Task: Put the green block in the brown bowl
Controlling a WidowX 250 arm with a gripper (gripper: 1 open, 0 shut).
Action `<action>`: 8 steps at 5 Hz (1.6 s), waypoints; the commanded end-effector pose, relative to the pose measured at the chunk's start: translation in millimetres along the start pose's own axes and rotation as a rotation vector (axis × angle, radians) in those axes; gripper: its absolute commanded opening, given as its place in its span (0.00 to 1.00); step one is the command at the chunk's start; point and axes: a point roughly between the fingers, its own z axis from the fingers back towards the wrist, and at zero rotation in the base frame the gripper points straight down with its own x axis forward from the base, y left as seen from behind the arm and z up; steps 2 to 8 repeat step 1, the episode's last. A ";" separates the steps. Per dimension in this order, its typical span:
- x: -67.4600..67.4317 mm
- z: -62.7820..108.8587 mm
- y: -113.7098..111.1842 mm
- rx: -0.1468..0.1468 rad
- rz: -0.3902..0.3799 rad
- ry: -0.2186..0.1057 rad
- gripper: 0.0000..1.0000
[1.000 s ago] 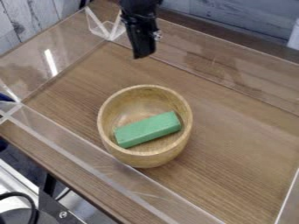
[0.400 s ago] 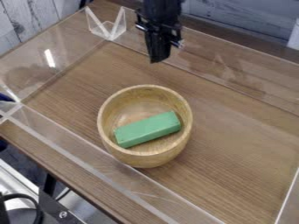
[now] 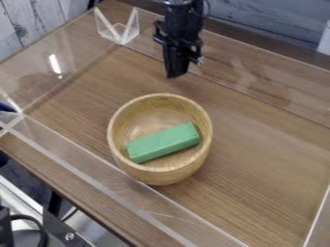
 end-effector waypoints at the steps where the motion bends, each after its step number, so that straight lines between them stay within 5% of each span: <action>1: -0.7 14.5 9.0 0.077 -0.018 -0.032 0.00; 8: -0.7 14.5 9.0 0.077 -0.018 -0.032 0.00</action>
